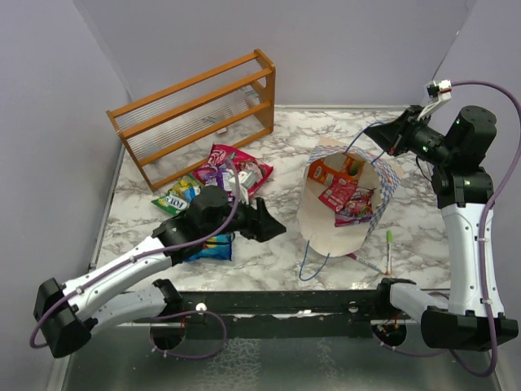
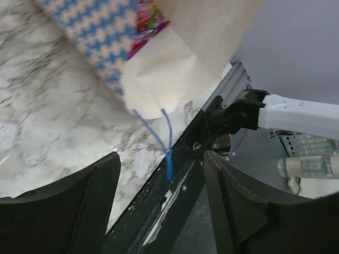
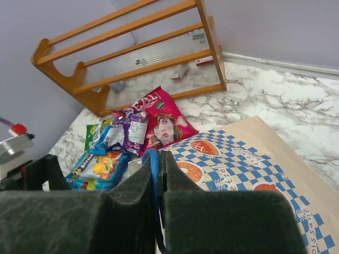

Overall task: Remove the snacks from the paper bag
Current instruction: Take out the snack from the paper bag.

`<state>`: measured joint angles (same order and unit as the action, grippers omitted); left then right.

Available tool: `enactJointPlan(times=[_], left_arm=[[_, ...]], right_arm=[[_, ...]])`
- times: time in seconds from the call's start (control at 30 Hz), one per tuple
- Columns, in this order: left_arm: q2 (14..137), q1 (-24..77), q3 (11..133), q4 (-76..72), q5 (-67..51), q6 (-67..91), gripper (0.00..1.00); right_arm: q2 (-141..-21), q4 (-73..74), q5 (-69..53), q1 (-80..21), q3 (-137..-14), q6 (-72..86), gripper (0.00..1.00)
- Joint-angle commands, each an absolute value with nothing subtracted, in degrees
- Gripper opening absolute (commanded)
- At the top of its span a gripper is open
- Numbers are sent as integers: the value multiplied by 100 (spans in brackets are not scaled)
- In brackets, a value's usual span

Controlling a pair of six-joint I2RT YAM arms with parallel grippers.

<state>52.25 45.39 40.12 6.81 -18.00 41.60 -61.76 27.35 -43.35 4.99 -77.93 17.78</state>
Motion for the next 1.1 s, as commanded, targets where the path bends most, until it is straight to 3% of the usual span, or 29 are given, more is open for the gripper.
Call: enactJointPlan(times=[0.0,0.17,0.3,0.47,0.73,1.07], left_arm=[[5733,5805,4845,254,-474,3686,64],[7186,7393,6231,1219,1707,2848,63],[8589,7806,7448,2217,2729,2389,61],[9637,7792,8009,2108,2961,1532,60],[10778,7280,8456,1540,2431,1158,49],[11864,6571,9266,1576,2139,1042,49]], right_arm=[[-6101,2575,-4410,519,-7759,1803,2],[-6110,2584,-4415,519,-7788,1811,1],[-6109,2623,-4413,519,-7825,1793,1],[-6101,2637,-4429,519,-7834,1787,1],[-6087,2628,-4508,519,-7907,1856,1],[-6049,2652,-4525,519,-7899,1848,1]])
